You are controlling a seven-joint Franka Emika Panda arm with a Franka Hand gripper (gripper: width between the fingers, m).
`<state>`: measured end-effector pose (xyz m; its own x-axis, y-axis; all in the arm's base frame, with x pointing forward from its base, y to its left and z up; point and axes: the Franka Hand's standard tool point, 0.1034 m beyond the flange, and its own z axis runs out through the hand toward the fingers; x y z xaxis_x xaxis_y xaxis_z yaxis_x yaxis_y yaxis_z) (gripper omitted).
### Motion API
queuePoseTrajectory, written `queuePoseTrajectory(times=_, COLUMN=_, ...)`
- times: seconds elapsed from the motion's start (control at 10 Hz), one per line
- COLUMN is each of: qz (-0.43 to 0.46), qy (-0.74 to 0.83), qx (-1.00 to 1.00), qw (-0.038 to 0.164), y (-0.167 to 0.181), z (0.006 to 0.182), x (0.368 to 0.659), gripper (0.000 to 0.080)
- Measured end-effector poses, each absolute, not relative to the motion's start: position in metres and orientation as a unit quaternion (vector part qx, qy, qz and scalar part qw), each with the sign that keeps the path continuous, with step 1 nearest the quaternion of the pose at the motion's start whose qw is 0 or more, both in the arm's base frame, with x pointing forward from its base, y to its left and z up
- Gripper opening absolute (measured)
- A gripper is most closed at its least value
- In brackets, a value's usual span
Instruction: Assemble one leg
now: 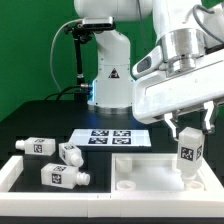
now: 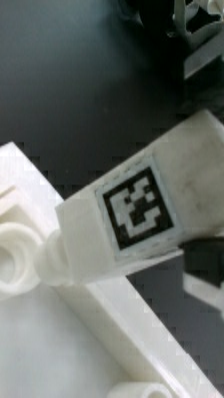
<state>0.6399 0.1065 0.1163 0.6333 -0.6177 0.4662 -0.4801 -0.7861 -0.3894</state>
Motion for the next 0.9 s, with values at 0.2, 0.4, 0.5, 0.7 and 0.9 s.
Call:
queuePoseTrajectory(times=0.2, qz=-0.296, qy=0.305, qx=-0.898, qw=0.114, y=0.108, z=0.113, x=0.637, gripper=0.0328)
queuePoseTrajectory(times=0.4, qz=-0.295, qy=0.305, qx=-0.899, qw=0.112, y=0.107, z=0.108, x=0.636, gripper=0.0328)
queuePoseTrajectory(times=0.5, qz=-0.296, qy=0.305, qx=-0.899, qw=0.111, y=0.108, z=0.107, x=0.636, gripper=0.0328)
queuePoseTrajectory(times=0.7, qz=-0.297, qy=0.302, qx=-0.899, qw=0.111, y=0.111, z=0.106, x=0.636, gripper=0.0328)
queuePoseTrajectory(times=0.9, qz=-0.293, qy=0.301, qx=-0.901, qw=0.109, y=0.114, z=0.099, x=0.635, gripper=0.0328)
